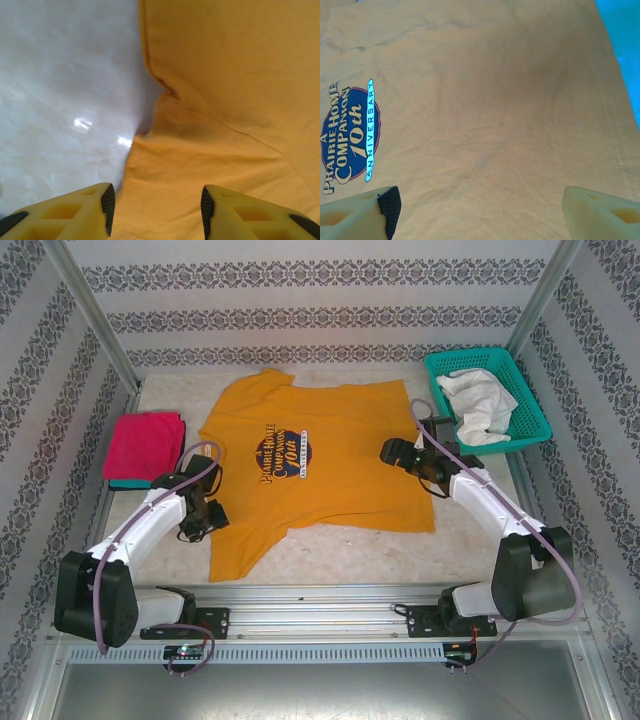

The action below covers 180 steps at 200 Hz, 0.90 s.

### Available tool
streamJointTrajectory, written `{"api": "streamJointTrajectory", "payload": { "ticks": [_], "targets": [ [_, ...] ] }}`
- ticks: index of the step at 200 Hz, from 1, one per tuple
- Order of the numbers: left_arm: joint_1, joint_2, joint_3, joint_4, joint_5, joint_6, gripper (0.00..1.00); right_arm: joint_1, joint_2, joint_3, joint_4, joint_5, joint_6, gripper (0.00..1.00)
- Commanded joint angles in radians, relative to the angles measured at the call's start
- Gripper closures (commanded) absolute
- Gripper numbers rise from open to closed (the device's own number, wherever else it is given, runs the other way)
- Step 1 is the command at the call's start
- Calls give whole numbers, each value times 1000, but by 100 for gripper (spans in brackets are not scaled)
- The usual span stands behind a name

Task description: Fold and stack the t-shirts

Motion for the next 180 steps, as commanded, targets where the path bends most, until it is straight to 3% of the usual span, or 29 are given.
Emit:
{"api": "streamJointTrajectory", "payload": {
  "ticks": [1,24,105,133,152,180],
  "targets": [
    [34,16,-44,83,80,72,55,-12,-26,-23,-9,4,15,16],
    [43,62,-78,131,97,66,60,-13,-21,-26,-7,-2,24,16],
    [58,146,-133,233,89,69,60,-13,-24,-29,-10,-6,29,16],
    [58,126,-117,223,84,71,73,-12,-26,-34,-10,-4,31,16],
    [64,139,-116,229,72,75,71,-12,-25,-37,-8,-6,33,16],
    [67,170,-129,243,88,68,59,-13,-27,-43,-7,-6,32,16]
  ]
}}
